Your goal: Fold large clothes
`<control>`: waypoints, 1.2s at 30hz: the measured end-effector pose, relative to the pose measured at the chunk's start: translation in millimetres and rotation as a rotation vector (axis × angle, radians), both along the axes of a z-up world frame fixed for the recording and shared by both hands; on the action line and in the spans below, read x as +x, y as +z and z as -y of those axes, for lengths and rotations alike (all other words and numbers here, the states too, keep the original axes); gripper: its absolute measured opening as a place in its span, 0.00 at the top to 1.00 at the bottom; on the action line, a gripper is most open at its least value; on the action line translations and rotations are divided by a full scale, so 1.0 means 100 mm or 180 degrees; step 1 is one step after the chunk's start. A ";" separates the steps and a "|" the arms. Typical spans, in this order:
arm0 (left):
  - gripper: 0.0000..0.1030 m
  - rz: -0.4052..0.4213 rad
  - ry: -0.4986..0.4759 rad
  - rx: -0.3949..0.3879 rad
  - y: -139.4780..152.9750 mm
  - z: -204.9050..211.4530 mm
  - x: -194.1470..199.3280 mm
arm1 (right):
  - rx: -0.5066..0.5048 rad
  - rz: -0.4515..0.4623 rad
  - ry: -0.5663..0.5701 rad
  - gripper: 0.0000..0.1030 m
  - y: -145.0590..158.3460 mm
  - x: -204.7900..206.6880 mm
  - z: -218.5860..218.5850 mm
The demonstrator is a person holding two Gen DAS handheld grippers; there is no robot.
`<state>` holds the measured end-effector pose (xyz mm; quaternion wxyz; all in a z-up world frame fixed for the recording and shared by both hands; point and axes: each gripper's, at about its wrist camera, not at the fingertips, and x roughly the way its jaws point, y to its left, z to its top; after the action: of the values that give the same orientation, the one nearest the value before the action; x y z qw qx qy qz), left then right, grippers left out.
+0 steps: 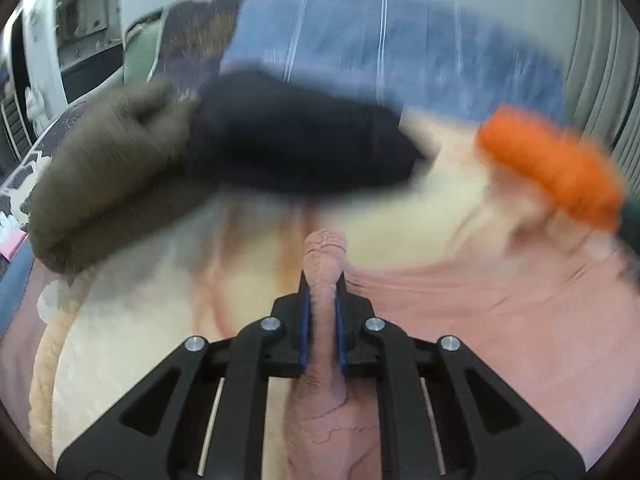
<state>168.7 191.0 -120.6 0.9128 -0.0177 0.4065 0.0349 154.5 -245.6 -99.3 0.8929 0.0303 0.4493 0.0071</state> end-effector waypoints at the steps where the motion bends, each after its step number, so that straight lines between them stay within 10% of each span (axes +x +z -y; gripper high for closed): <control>1: 0.87 -0.0006 -0.0024 0.0166 -0.13 0.05 0.00 | -0.0154 0.0051 -0.0013 0.88 -0.08 -0.02 -0.04; 5: 0.71 0.0145 -0.0004 0.0116 0.13 -0.03 -0.11 | -0.0377 0.0081 -0.0136 0.67 0.01 -0.08 -0.04; 11: 0.70 0.0656 -0.0025 -0.0292 0.86 -0.02 -0.48 | -0.0402 0.0448 -0.0501 0.62 0.62 -0.41 -0.11; 15: 0.70 0.0690 -0.0533 -0.0589 1.11 0.56 -0.47 | -0.0068 0.0674 0.0178 0.62 0.89 -0.56 -0.76; 18: 0.66 0.0480 -0.0759 -0.0562 0.95 0.99 -0.32 | 0.0204 0.0545 0.0606 0.62 0.76 -0.50 -1.25; 22: 0.53 -0.0185 -0.0582 0.0344 0.05 1.33 0.08 | -0.0110 0.0039 0.0734 0.61 -0.02 -0.22 -1.49; 36: 0.52 0.0089 -0.0637 -0.0197 0.32 1.27 -0.11 | 0.0216 0.0184 0.0608 0.59 0.32 -0.29 -1.52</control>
<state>157.6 64.0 -88.3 0.9163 -0.0057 0.3944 -0.0693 125.2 -93.8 -67.7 0.8992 0.0174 0.4237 0.1082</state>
